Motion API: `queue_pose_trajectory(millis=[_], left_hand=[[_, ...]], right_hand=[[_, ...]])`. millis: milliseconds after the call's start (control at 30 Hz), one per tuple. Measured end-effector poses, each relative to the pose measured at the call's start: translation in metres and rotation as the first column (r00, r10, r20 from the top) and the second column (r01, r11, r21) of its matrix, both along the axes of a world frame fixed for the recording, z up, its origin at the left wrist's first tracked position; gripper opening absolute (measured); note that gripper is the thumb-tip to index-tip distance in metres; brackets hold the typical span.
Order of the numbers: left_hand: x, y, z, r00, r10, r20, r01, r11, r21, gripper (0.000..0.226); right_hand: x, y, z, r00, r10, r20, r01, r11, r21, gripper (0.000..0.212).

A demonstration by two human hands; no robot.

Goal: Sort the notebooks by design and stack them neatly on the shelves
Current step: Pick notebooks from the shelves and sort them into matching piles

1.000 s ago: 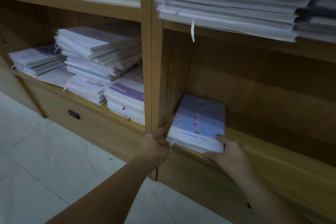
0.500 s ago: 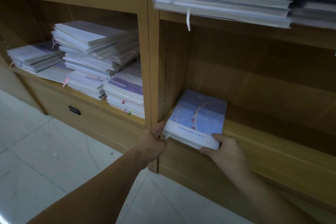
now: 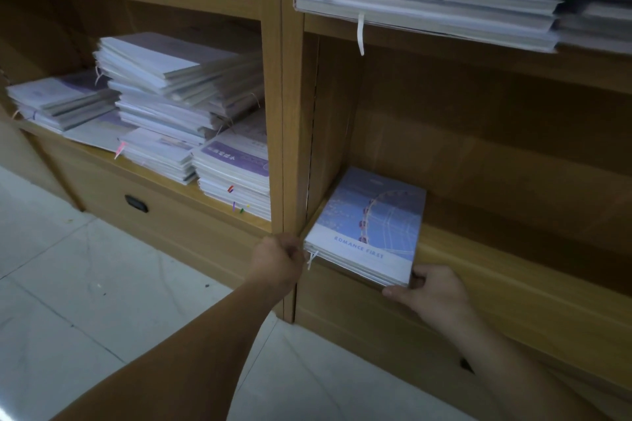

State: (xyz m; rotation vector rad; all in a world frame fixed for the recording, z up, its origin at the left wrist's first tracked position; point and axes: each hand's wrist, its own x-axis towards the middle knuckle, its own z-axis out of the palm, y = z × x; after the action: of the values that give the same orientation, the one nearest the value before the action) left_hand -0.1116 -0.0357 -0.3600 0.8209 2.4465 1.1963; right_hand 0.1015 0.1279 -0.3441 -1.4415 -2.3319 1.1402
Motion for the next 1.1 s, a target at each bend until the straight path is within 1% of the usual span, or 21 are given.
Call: queue_pose_trajectory(millis=[67,267,367,467,500,567,667,767,867,967,1100], left_hand=[[0.004,0.003,0.003,1.0,-0.006,-0.002,0.006,1.0,0.004,0.01],[0.009,0.009,0.0,0.991,0.027,0.128,-0.033,0.998,0.049,0.019],[0.008,0.013,-0.004,0.986,0.019,0.166,-0.022,1.0,0.017,0.018],[0.006,0.013,-0.004,0.983,-0.013,0.182,0.012,1.0,0.006,0.024],[0.005,0.012,-0.006,0.985,-0.025,0.173,0.023,1.0,0.01,0.022],[0.005,0.008,-0.004,0.995,-0.028,0.097,0.027,1.0,0.006,0.014],[0.005,0.003,0.003,0.999,-0.045,0.027,0.043,0.996,0.076,0.022],[0.003,0.005,0.007,0.997,-0.065,-0.033,0.067,0.994,0.086,0.016],[0.003,0.008,0.004,0.998,-0.038,-0.056,0.042,0.997,0.071,0.017],[0.002,0.01,0.001,0.999,-0.003,-0.036,0.005,0.998,0.063,0.016],[0.002,0.011,0.0,1.0,0.018,-0.024,-0.016,0.997,0.069,0.011]], right_hand=[[0.0,0.0,-0.002,1.0,0.001,0.012,-0.001,1.0,0.027,0.03],[-0.002,-0.005,-0.004,0.999,0.008,0.054,-0.014,0.993,0.114,0.027],[-0.001,-0.005,-0.004,1.0,0.0,0.028,-0.004,0.992,0.13,0.023],[0.001,-0.003,-0.003,1.0,0.009,0.007,-0.009,0.993,0.119,0.022],[0.002,-0.002,-0.003,1.0,0.022,0.008,-0.023,0.994,0.107,0.021],[0.003,0.001,0.0,0.999,0.05,0.013,-0.051,0.997,0.064,0.021],[0.005,0.012,0.005,0.995,0.095,0.013,-0.095,0.995,0.003,0.021],[0.008,0.015,0.014,0.988,0.153,0.008,-0.153,0.988,-0.02,0.021],[0.01,0.015,0.012,0.984,0.174,0.025,-0.174,0.985,0.013,0.026],[0.007,0.013,0.008,0.983,0.167,0.076,-0.171,0.984,0.055,0.016],[0.004,0.009,0.005,0.981,0.15,0.12,-0.164,0.98,0.109,0.016]])
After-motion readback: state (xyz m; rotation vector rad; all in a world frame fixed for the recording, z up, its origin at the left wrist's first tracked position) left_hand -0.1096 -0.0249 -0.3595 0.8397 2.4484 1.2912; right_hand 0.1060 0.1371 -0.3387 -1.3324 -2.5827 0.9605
